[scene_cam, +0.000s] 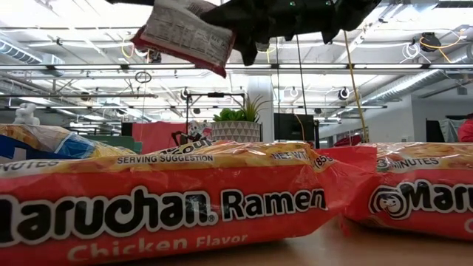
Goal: Sort Maruchan noodles
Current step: Put the left red noodle pack into the orange bin
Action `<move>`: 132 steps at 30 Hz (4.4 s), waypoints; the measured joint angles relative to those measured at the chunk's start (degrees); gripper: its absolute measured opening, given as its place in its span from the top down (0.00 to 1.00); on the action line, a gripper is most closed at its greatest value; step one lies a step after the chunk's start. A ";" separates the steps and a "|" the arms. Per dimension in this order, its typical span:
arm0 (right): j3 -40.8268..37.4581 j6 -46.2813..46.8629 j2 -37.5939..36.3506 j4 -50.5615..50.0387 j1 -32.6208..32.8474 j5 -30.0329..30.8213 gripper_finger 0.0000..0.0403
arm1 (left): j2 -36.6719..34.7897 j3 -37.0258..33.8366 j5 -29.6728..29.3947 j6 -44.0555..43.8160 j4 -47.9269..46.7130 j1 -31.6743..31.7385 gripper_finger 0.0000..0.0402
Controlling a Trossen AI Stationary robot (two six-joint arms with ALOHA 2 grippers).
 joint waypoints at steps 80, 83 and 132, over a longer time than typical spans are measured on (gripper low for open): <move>0.07 -3.30 -0.16 7.22 19.12 19.85 0.68 | 6.95 -0.02 15.81 -16.03 13.10 -7.65 0.56; 0.07 -3.29 -0.16 7.23 19.12 19.85 0.68 | 6.95 -0.02 15.82 -16.03 13.10 -8.01 0.64; 0.07 -10.14 -14.32 -5.29 30.08 28.64 0.28 | 5.57 0.00 -4.97 25.93 -9.88 -56.01 0.74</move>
